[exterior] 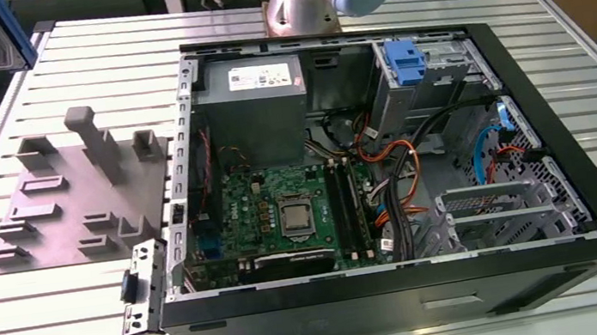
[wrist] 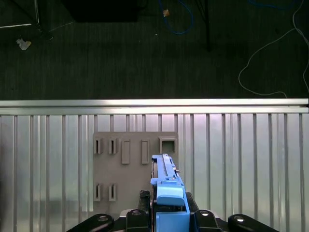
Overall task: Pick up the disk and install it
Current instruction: 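Pick up the disk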
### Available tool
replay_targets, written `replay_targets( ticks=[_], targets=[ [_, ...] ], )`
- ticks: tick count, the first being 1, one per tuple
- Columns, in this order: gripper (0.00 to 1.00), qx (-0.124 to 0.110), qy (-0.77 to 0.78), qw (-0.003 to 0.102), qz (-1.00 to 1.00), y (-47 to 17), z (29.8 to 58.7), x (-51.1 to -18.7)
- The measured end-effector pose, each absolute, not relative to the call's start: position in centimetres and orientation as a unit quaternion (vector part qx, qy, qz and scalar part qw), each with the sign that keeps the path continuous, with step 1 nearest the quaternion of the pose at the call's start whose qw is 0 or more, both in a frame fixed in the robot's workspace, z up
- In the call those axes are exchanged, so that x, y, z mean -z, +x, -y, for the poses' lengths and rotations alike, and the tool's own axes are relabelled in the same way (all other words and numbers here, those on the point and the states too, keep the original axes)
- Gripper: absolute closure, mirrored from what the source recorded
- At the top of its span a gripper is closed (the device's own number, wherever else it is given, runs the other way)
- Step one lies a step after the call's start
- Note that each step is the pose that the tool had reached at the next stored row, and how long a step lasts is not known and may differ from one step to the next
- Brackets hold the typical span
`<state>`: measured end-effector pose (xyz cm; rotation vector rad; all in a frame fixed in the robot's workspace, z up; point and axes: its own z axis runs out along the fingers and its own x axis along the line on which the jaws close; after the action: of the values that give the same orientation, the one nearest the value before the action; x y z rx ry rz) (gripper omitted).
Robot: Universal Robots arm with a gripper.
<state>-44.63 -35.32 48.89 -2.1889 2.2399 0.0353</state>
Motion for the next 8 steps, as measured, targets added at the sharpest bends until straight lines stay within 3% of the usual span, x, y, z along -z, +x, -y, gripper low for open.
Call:
replay_targets(
  ticks=[8],
  targets=[
    [0.64,-0.011,-0.699,0.005,-0.715,-44.63,35.35,-48.89]
  ],
)
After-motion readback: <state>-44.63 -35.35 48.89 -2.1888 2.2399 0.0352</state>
